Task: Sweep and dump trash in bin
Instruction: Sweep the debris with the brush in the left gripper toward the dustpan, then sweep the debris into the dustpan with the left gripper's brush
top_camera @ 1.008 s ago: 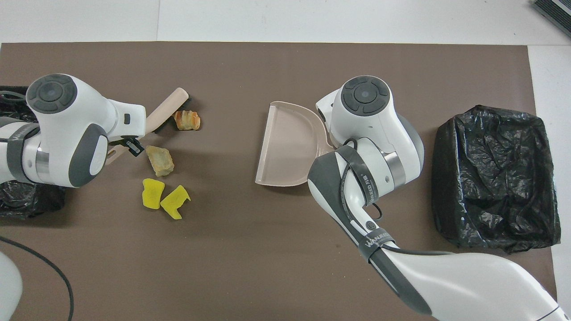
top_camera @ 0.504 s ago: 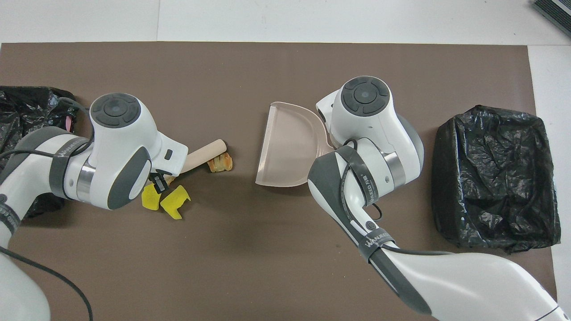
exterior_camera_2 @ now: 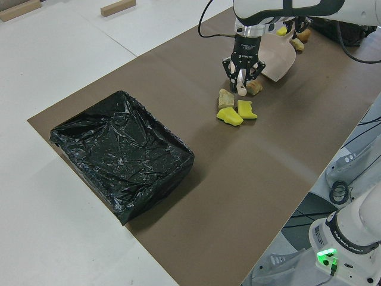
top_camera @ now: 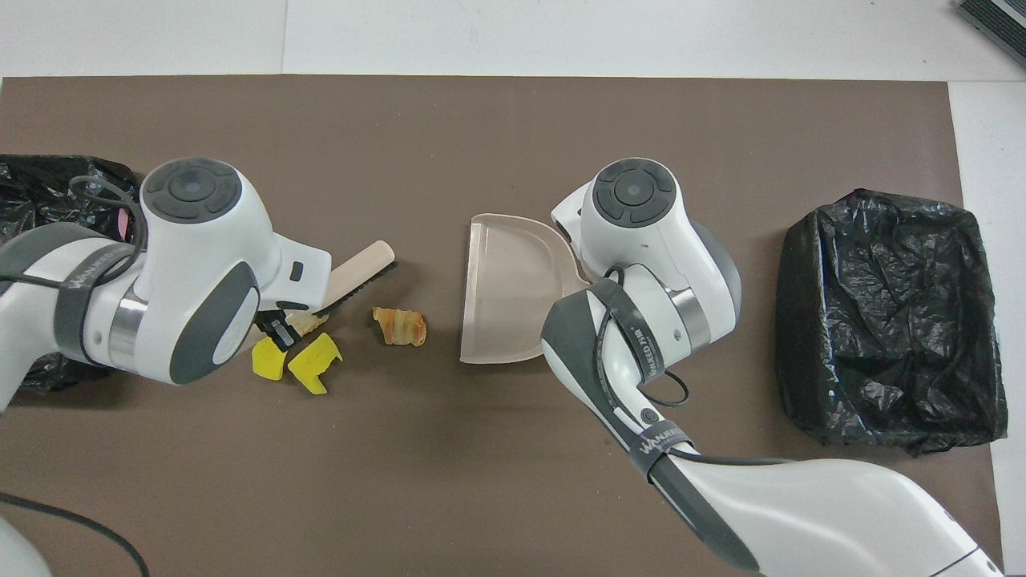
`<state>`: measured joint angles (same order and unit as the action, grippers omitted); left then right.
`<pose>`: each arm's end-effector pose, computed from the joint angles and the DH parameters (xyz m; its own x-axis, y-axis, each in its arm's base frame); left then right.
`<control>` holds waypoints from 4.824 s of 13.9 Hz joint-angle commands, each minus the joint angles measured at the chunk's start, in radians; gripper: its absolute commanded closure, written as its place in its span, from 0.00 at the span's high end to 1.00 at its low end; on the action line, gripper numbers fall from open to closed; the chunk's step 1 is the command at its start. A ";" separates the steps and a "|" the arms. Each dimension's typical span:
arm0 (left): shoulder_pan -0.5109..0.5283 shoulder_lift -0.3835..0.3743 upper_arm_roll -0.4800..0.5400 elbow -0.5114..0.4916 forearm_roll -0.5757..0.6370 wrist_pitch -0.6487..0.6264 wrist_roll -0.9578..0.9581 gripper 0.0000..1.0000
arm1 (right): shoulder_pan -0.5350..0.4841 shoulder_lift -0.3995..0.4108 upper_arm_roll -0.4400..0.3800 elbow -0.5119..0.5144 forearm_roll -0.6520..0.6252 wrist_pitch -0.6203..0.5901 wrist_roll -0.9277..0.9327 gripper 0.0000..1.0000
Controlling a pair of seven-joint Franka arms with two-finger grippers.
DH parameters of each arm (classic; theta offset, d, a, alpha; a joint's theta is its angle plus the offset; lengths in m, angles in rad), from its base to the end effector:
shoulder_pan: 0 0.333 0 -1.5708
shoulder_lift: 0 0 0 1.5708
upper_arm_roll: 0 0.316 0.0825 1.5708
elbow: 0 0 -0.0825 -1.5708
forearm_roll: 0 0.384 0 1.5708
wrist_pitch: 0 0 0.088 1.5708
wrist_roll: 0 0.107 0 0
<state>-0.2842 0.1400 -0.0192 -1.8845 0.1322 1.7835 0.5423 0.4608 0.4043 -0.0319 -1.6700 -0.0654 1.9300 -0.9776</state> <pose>0.5449 -0.1584 0.4160 0.6046 -0.7509 -0.2655 -0.7744 -0.6322 0.0248 0.5904 0.2672 0.3598 0.1279 0.9820 -0.1386 0.9869 -0.1399 -0.0809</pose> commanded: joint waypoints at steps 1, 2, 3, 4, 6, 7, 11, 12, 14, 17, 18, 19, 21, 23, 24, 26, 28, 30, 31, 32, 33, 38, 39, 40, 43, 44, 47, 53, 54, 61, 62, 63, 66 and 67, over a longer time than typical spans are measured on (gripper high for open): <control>0.036 -0.082 0.001 -0.016 -0.016 -0.080 -0.199 0.00 | -0.008 -0.044 0.004 -0.054 0.004 0.029 -0.041 0.00; 0.042 -0.089 0.001 -0.028 -0.016 -0.102 -0.279 0.00 | -0.008 -0.044 0.004 -0.056 0.003 0.029 -0.041 0.00; 0.048 -0.108 0.001 -0.051 -0.016 -0.107 -0.357 0.00 | -0.007 -0.044 0.004 -0.056 0.003 0.029 -0.041 0.00; 0.066 -0.132 0.001 -0.099 -0.016 -0.098 -0.443 0.00 | -0.004 -0.044 0.004 -0.057 0.001 0.029 -0.043 0.00; 0.088 -0.207 0.001 -0.221 -0.016 -0.079 -0.608 0.00 | 0.009 -0.042 0.004 -0.057 -0.011 0.029 -0.088 0.00; 0.099 -0.247 0.001 -0.293 -0.017 -0.038 -0.654 0.00 | 0.012 -0.042 0.004 -0.057 -0.014 0.027 -0.105 0.00; 0.141 -0.326 -0.001 -0.478 -0.016 0.109 -0.932 0.00 | 0.032 -0.044 0.004 -0.060 -0.014 0.024 -0.107 0.00; 0.135 -0.327 -0.001 -0.484 -0.017 0.123 -0.965 0.00 | 0.032 -0.044 0.004 -0.060 -0.014 0.024 -0.107 0.00; 0.096 -0.313 -0.002 -0.511 -0.019 0.164 -1.013 0.00 | 0.033 -0.044 0.004 -0.060 -0.014 0.024 -0.105 0.00; 0.027 -0.310 -0.004 -0.530 -0.117 0.241 -1.016 0.00 | 0.032 -0.044 0.003 -0.060 -0.014 0.024 -0.104 0.00; -0.002 -0.306 -0.004 -0.530 -0.132 0.247 -1.016 0.00 | 0.032 -0.044 0.004 -0.060 -0.014 0.024 -0.104 0.00; -0.018 -0.298 -0.004 -0.530 -0.166 0.260 -1.016 0.00 | 0.032 -0.044 0.004 -0.060 -0.014 0.024 -0.104 0.00; -0.071 -0.281 -0.004 -0.521 -0.268 0.310 -1.010 0.00 | 0.032 -0.044 0.004 -0.060 -0.014 0.024 -0.104 0.00; -0.127 -0.267 -0.004 -0.516 -0.328 0.367 -1.003 0.00 | 0.032 -0.044 0.004 -0.060 -0.014 0.024 -0.104 0.00; -0.157 -0.223 -0.005 -0.493 -0.350 0.387 -1.001 0.00 | 0.032 -0.044 0.004 -0.060 -0.014 0.024 -0.102 0.00; -0.190 -0.153 -0.008 -0.423 -0.407 0.398 -0.998 0.00 | 0.032 -0.044 0.004 -0.060 -0.013 0.024 -0.099 0.00; -0.240 -0.143 -0.013 -0.398 -0.446 0.401 -0.963 0.00 | 0.032 -0.044 0.004 -0.060 -0.013 0.023 -0.099 0.00; -0.300 -0.142 -0.015 -0.387 -0.514 0.430 -0.929 0.00 | 0.032 -0.044 0.004 -0.060 -0.013 0.023 -0.099 0.00; -0.343 -0.142 -0.015 -0.384 -0.535 0.454 -0.927 0.00 | 0.032 -0.044 0.004 -0.060 -0.013 0.021 -0.099 0.00; -0.380 -0.142 -0.015 -0.377 -0.543 0.468 -0.918 0.00 | 0.032 -0.044 0.004 -0.060 -0.013 0.021 -0.098 0.00; -0.400 -0.138 -0.015 -0.358 -0.543 0.468 -0.903 0.00 | 0.032 -0.044 0.004 -0.060 -0.013 0.021 -0.098 0.00; -0.385 -0.118 -0.024 -0.216 -0.554 0.369 -0.912 0.00 | 0.032 -0.044 0.004 -0.060 -0.013 0.021 -0.099 0.00; -0.362 -0.120 -0.021 -0.194 -0.554 0.316 -0.914 0.00 | 0.032 -0.044 0.004 -0.060 -0.013 0.021 -0.098 0.00; -0.330 -0.122 -0.018 -0.171 -0.551 0.259 -0.914 0.00 | 0.032 -0.044 0.004 -0.060 -0.013 0.021 -0.099 0.00; -0.257 -0.122 -0.011 -0.166 -0.536 0.195 -0.914 0.00 | 0.032 -0.044 0.004 -0.060 -0.011 0.021 -0.098 0.00; -0.221 -0.126 -0.013 -0.191 -0.534 0.183 -0.901 0.00 | 0.032 -0.044 0.004 -0.060 -0.011 0.023 -0.098 0.00; -0.210 -0.105 -0.013 -0.272 -0.491 0.194 -0.877 0.00 | 0.032 -0.044 0.004 -0.060 0.001 0.023 -0.093 0.00; -0.355 -0.109 -0.021 -0.303 -0.500 0.284 -0.848 0.00 | 0.018 -0.042 0.004 -0.059 0.004 0.021 -0.092 0.00; -0.383 -0.111 -0.022 -0.303 -0.502 0.316 -0.838 0.00 | 0.018 -0.042 0.004 -0.059 0.004 0.021 -0.092 0.00; -0.301 -0.100 -0.011 -0.246 -0.487 0.258 -0.857 0.00 | 0.018 -0.042 0.003 -0.059 0.004 0.021 -0.093 0.00; -0.279 -0.108 -0.010 -0.236 -0.485 0.254 -0.860 0.00 | 0.018 -0.042 0.003 -0.057 0.004 0.021 -0.093 0.00; -0.265 -0.114 -0.005 -0.231 -0.470 0.232 -0.867 0.00 | 0.016 -0.041 0.003 -0.054 0.004 0.020 -0.096 0.00; -0.220 -0.120 -0.005 -0.188 -0.326 0.125 -0.984 0.00 | -0.013 -0.051 0.003 -0.047 0.007 0.007 -0.101 0.00; -0.208 -0.123 -0.004 -0.193 -0.312 0.087 -0.992 0.00 | -0.026 -0.067 0.003 -0.047 0.016 0.003 -0.102 0.00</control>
<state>-0.5085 0.0317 -0.0186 -2.0860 -0.2314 1.9403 -0.3960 0.4709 0.3844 -0.0367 -1.7002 -0.0686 1.9353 -1.0574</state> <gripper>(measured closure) 0.736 0.683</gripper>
